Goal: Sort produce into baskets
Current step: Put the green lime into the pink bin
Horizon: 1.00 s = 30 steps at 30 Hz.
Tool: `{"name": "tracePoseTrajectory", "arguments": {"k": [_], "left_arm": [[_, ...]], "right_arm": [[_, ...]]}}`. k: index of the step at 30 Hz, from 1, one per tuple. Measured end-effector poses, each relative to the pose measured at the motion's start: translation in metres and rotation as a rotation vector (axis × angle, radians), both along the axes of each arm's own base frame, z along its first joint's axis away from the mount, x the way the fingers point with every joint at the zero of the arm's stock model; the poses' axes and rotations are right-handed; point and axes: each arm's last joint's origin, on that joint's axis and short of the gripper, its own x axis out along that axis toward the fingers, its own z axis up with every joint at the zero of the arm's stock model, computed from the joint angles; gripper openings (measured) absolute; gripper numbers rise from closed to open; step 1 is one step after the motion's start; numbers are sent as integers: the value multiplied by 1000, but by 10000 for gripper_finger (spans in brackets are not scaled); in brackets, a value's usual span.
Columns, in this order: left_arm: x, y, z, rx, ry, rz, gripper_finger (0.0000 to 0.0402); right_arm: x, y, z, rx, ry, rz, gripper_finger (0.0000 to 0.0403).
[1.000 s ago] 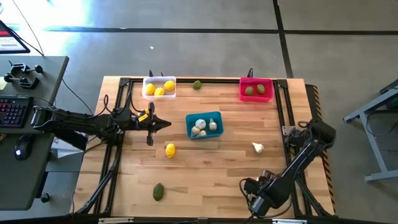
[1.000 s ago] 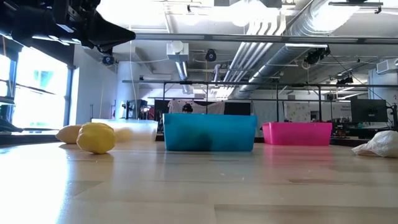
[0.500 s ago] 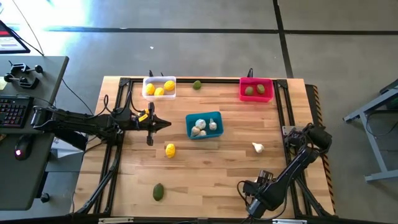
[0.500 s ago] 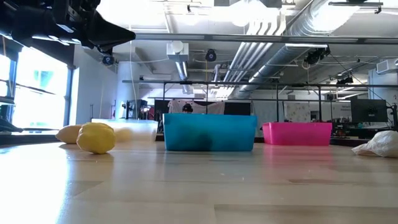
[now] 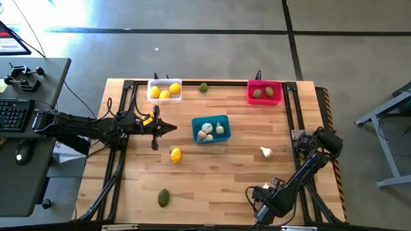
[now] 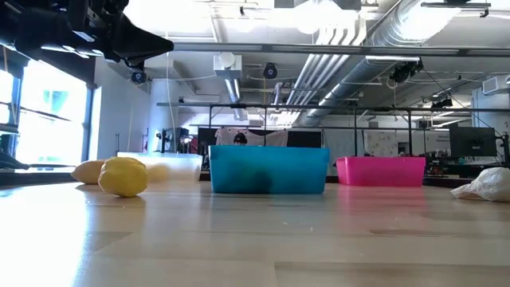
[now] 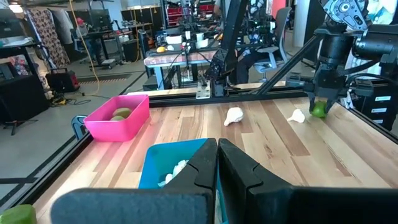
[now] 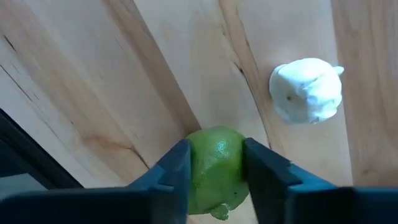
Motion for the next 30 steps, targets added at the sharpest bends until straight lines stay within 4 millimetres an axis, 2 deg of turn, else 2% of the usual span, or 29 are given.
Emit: {"name": "tracePoseTrajectory", "arguments": {"k": [6, 13, 17, 19, 23, 27, 30], "left_arm": [[0, 0, 0, 0, 0, 0, 0], [0, 0, 0, 0, -4, 0, 0], [0, 0, 1, 0, -8, 1, 0], [0, 0, 2, 0, -18, 1, 0], [0, 0, 2, 1, -26, 1, 0], [0, 0, 2, 1, -26, 1, 0], [0, 0, 3, 1, -26, 1, 0]], "right_arm": [[5, -1, 3, 7, -20, -1, 48], [16, -1, 27, -6, -183, -2, 41], [22, -16, 46, -76, -302, -34, 40], [25, -33, 56, -165, -349, -59, 39], [33, -80, 75, -410, -370, -124, 39], [46, -138, 92, -628, -353, -170, 37], [56, -187, 108, -697, -344, -173, 37]]}}
